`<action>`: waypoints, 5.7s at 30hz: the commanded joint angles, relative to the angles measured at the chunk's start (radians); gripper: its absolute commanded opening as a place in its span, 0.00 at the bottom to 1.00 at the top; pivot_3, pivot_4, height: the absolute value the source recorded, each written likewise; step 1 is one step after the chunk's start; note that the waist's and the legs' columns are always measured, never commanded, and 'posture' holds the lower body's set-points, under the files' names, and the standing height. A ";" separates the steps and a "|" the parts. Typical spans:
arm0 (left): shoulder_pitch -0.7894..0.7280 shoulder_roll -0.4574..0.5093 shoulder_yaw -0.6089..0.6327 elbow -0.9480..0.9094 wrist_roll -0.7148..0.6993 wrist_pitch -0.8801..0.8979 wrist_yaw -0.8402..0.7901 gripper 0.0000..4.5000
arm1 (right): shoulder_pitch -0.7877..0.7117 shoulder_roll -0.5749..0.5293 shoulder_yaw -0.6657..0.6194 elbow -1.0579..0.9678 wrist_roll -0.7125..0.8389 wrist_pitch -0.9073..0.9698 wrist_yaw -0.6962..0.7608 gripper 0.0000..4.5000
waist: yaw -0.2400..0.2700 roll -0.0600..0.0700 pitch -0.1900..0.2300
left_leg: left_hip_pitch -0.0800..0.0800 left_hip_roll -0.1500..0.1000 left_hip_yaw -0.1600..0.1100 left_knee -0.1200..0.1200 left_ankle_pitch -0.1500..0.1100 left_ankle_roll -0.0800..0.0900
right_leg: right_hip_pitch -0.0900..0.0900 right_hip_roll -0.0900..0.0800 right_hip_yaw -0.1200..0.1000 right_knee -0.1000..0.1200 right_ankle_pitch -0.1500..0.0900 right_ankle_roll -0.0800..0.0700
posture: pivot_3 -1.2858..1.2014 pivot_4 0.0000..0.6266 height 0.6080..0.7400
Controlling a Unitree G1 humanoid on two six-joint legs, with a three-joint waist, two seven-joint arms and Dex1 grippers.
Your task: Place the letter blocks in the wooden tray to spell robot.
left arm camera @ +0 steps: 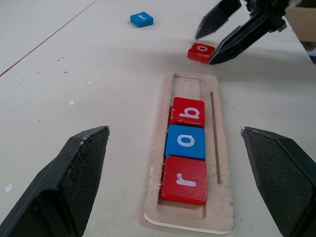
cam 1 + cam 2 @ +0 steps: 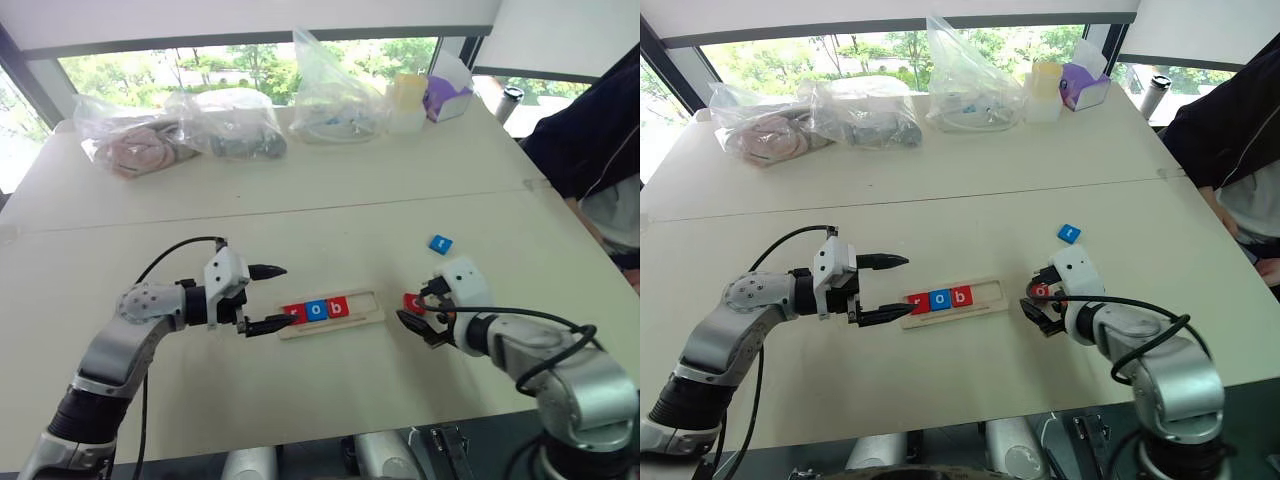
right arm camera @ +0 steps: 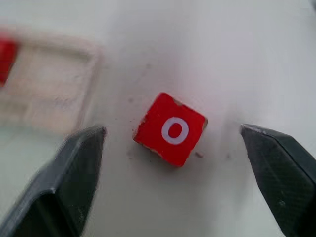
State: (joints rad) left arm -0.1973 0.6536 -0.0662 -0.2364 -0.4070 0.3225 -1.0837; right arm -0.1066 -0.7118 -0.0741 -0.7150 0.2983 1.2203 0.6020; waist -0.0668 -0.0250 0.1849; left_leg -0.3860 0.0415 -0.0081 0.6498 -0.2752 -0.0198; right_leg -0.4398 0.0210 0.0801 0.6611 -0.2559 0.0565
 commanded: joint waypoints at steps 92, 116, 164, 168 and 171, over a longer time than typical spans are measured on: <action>0.059 0.004 0.016 -0.123 -0.037 0.026 0.061 1.00 | -0.434 0.004 0.364 0.767 -0.241 -1.107 0.629 0.99 | 0.022 0.000 0.001 | 0.012 0.001 0.001 0.000 0.000 0.000 | 0.011 0.000 0.001 0.001 0.002 -0.003 | 0.52 0.24 1.00; 0.052 -0.009 0.011 -0.112 -0.031 0.024 0.058 1.00 | -0.442 -0.037 0.302 0.760 -0.224 -1.064 0.594 0.99 | 0.022 0.000 0.001 | 0.012 0.001 0.001 0.000 0.000 0.000 | 0.011 0.000 0.001 0.001 0.001 -0.003 | 0.52 0.24 1.00; 0.001 -0.038 -0.028 -0.068 -0.023 0.010 0.029 1.00 | -0.331 0.156 -0.087 0.564 -0.211 -0.420 -0.066 0.99 | 0.019 0.000 0.001 | 0.012 0.001 0.001 0.000 0.000 0.000 | 0.010 0.000 0.002 0.002 0.002 -0.003 | 0.52 0.24 1.00; -0.024 -0.039 -0.035 -0.045 -0.021 0.003 0.017 1.00 | -0.342 0.254 -0.173 0.550 -0.214 -0.256 -0.232 0.99 | 0.020 0.000 0.001 | 0.012 0.001 0.001 -0.001 0.000 0.000 | 0.010 0.001 0.001 0.001 0.002 -0.003 | 0.52 0.24 1.00; -0.034 -0.041 -0.037 -0.034 -0.019 -0.002 0.012 1.00 | -0.351 0.345 -0.215 0.510 -0.195 -0.170 -0.320 0.99 | 0.021 0.000 0.001 | 0.012 0.001 0.001 -0.001 0.000 0.000 | 0.010 0.001 0.001 0.001 0.002 -0.003 | 0.52 0.24 1.00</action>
State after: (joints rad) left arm -0.2200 0.6155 -0.1038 -0.2601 -0.4241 0.3369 -1.0663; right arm -0.4362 -0.3820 -0.2521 -0.1430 0.0898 1.0153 0.3291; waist -0.0459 -0.0248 0.1862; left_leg -0.3745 0.0422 -0.0073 0.6490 -0.2753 -0.0198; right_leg -0.4300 0.0215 0.0816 0.6626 -0.2540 0.0532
